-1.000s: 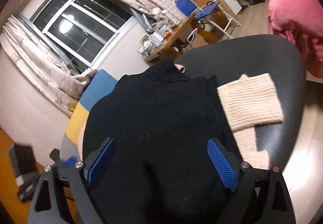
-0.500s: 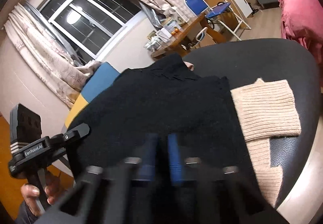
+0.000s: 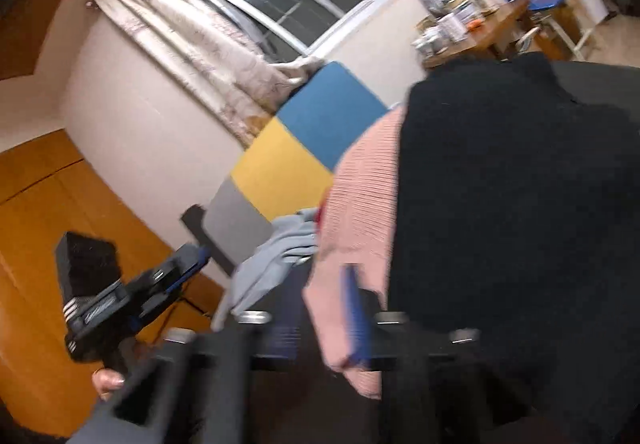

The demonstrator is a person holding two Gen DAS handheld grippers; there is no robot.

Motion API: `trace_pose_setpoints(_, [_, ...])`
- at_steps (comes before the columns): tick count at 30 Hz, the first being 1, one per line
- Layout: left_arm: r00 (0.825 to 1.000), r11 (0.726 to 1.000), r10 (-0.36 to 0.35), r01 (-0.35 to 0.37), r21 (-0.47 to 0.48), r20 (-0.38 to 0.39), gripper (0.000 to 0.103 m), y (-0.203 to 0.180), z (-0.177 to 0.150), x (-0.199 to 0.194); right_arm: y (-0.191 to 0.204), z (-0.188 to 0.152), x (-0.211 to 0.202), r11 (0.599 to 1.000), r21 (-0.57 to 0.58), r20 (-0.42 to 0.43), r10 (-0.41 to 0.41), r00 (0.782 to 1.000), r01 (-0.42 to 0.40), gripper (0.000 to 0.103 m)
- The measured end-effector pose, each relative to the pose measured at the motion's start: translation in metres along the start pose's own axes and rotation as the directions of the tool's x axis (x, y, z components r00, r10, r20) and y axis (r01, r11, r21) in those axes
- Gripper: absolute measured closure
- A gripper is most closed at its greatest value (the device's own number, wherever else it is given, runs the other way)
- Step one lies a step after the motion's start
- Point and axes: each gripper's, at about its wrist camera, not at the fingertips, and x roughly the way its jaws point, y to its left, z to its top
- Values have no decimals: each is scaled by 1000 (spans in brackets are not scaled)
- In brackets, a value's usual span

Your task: Fold clothes

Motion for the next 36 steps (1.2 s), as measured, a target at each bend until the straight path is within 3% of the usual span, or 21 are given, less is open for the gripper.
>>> trace_pose_setpoints(1, [1000,1000,-2,2,4,-18,77,-3,-2,8,-4,-2,-5,1000,5,14,-29,999,29,22])
trace_pose_setpoints(3, [999,1000,5,-3,29,-51,74,-13,-3,28,-18,0,-20,994,14,52,-110,993,110,20])
trace_pose_setpoints(5, [995,998,-3,10,65,-95,72,-24,-1,52,-38,9,-38,983,62,109,-181,977,175,19])
trace_pose_setpoints(7, [993,995,-11,23,98,-121,71,-36,4,78,-61,18,-58,970,102,170,-236,957,221,10])
trace_pose_setpoints(10, [986,991,-12,33,127,-168,70,-50,14,120,-93,33,-71,949,134,203,-308,930,285,7])
trace_pose_setpoints(13, [982,986,3,29,166,-189,69,-60,24,154,-128,50,-73,931,155,197,-356,914,329,7])
trace_pose_setpoints(18, [963,984,-5,52,170,-268,67,-70,33,209,-171,70,-51,914,189,98,-381,919,359,8])
trace_pose_setpoints(19, [964,980,17,36,193,-264,67,-75,33,217,-177,72,-46,911,187,78,-386,919,366,10])
trace_pose_setpoints(20, [963,979,32,24,204,-266,67,-78,34,225,-180,73,-43,910,175,64,-392,918,376,26])
trace_pose_setpoints(21, [961,982,34,19,189,-273,71,-78,34,231,-183,74,-39,908,163,49,-398,916,386,60])
trace_pose_setpoints(22, [960,987,21,25,160,-280,86,-78,35,235,-186,74,-36,908,159,36,-398,917,388,81])
trace_pose_setpoints(23, [958,991,-14,50,120,-286,95,-77,36,236,-189,73,-34,909,166,23,-391,920,382,93])
trace_pose_setpoints(27, [966,985,-143,159,59,-217,97,-83,38,204,-169,67,-42,930,145,50,-346,937,336,94])
trace_pose_setpoints(31, [969,975,-219,220,-6,-116,99,-67,25,136,-123,62,-46,983,137,89,-131,987,118,94])
trace_pose_setpoints(33, [971,972,-230,226,-58,-63,99,-46,13,98,-94,51,-38,993,121,64,-14,998,6,94])
trace_pose_setpoints(36, [990,979,-140,143,-147,32,99,3,-13,25,-44,29,-18,984,81,4,156,988,-155,94])
